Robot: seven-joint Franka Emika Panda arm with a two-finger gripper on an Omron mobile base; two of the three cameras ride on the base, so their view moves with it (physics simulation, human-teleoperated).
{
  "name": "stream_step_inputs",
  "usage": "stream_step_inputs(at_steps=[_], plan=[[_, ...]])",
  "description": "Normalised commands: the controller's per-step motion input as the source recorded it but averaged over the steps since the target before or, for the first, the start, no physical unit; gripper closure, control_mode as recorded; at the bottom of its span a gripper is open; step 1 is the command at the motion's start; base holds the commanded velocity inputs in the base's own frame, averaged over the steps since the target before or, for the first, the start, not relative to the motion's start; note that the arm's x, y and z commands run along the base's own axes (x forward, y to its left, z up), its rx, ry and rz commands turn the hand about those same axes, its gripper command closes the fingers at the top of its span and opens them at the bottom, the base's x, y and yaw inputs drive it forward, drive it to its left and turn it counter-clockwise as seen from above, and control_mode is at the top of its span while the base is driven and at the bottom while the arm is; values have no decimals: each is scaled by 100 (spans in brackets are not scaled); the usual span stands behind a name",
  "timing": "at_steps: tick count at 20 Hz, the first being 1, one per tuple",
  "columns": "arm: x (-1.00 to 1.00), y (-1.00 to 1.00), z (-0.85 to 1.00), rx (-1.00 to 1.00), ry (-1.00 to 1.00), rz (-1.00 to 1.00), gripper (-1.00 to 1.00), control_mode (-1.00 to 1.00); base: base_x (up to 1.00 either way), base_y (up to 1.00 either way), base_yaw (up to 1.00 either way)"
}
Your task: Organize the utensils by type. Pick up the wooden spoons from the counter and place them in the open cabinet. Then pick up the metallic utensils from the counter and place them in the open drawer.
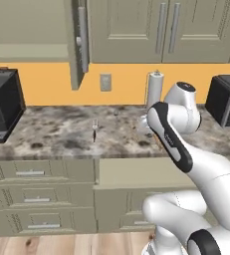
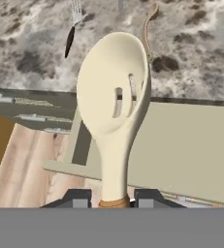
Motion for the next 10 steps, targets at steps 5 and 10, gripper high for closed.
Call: stream_step_inputs(at_steps=[5, 10], plan=[[0, 0, 0, 0, 0, 0, 100, 100, -33, 64, 7], [0, 0, 0, 0, 0, 0, 100, 100, -33, 51, -13]])
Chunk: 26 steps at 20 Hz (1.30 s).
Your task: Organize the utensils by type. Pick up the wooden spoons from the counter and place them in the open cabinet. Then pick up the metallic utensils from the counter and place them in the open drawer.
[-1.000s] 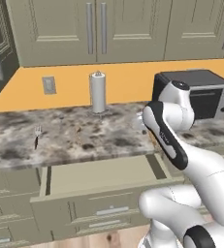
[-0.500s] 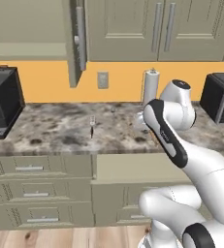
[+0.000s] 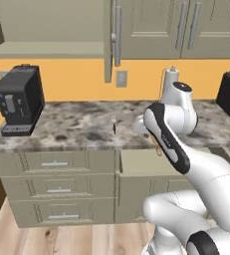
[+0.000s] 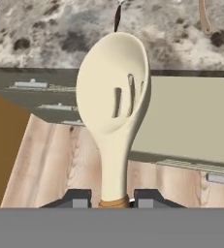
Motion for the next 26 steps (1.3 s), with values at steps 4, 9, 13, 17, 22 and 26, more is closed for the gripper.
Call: stream_step_inputs(at_steps=[4, 9, 13, 17, 22, 26], plan=[[0, 0, 0, 0, 0, 0, 100, 100, -31, 53, -17], [0, 0, 0, 0, 0, 0, 100, 100, -12, 75, -17], [0, 0, 0, 0, 0, 0, 100, 100, -4, 80, -19], [0, 0, 0, 0, 0, 0, 100, 100, 0, 78, -20], [0, 0, 0, 0, 0, 0, 100, 100, 10, 62, -18], [0, 0, 0, 0, 0, 0, 100, 100, 42, 49, -10]])
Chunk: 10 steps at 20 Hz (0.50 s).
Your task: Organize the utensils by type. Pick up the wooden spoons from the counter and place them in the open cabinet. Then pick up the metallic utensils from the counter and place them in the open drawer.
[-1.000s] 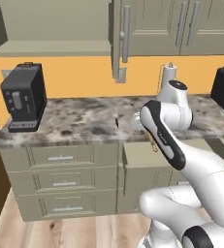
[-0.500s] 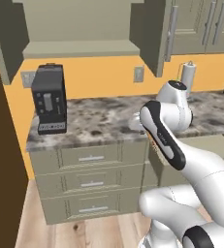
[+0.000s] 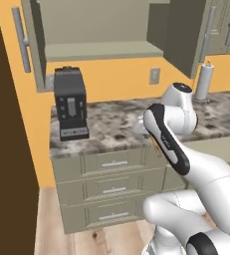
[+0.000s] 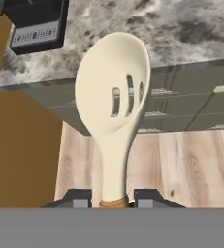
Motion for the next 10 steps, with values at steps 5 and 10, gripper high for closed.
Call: stream_step_inputs(at_steps=[5, 10], plan=[[0, 0, 0, 0, 0, 0, 100, 100, 57, 45, -6], [0, 0, 0, 0, 0, 0, 100, 100, 52, 27, -2]])
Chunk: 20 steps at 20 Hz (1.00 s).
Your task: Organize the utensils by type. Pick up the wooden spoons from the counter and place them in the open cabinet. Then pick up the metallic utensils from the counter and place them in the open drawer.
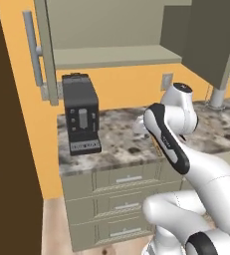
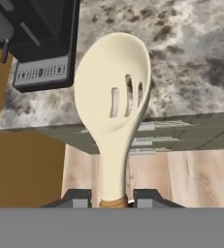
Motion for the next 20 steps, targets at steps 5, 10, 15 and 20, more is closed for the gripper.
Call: stream_step_inputs(at_steps=[5, 10, 15, 20], plan=[[0, 0, 0, 0, 0, 0, 100, 100, 40, 11, 0], [0, 0, 0, 0, 0, 0, 100, 100, 45, 8, 0], [0, 0, 0, 0, 0, 0, 100, 100, 40, 1, 5], [0, 0, 0, 0, 0, 0, 100, 100, 39, 0, 6]])
